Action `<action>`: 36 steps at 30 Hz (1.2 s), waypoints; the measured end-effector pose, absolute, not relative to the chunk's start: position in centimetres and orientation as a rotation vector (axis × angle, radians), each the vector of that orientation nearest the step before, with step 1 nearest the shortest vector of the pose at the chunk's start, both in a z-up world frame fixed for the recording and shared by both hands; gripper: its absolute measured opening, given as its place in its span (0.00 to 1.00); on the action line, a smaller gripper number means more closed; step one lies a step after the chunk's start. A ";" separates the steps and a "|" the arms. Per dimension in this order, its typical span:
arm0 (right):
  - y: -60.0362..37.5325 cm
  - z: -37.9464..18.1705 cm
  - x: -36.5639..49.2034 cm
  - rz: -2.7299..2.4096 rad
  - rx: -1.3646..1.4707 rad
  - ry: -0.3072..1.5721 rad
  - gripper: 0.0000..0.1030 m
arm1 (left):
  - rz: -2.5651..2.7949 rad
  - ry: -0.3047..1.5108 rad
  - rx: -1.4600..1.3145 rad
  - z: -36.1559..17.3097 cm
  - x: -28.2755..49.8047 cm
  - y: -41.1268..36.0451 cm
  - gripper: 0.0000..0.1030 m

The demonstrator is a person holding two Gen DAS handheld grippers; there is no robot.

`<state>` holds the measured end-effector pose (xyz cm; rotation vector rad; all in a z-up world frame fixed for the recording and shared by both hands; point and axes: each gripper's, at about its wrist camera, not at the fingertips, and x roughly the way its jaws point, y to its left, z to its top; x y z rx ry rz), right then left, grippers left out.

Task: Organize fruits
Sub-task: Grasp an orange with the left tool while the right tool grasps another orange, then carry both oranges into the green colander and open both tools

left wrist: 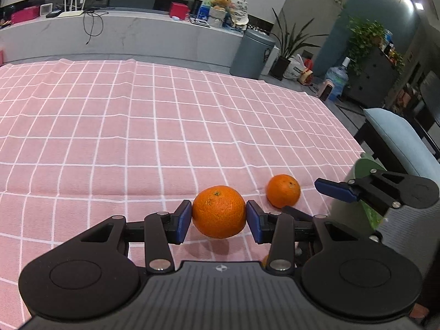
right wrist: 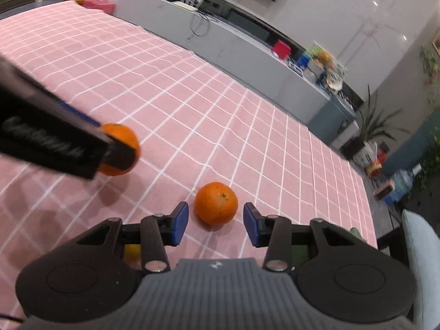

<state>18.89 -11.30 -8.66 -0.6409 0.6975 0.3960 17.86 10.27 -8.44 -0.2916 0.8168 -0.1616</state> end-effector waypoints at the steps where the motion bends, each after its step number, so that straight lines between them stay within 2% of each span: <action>1: -11.2 -8.8 19.4 0.387 -0.634 0.706 0.39 | -0.155 0.816 -0.294 -8.5 17.9 10.4 0.47; 10: -10.0 -10.5 22.1 0.349 -0.638 0.757 0.40 | -0.157 0.813 -0.308 -8.6 17.8 10.9 0.47; 18: -10.1 -10.7 22.0 0.344 -0.618 0.785 0.37 | -0.171 0.798 -0.315 -8.5 17.8 10.8 0.47; 36: -15.1 -2.5 14.8 0.385 -0.441 0.663 0.36 | -0.247 0.774 -0.296 -6.7 14.8 8.6 0.47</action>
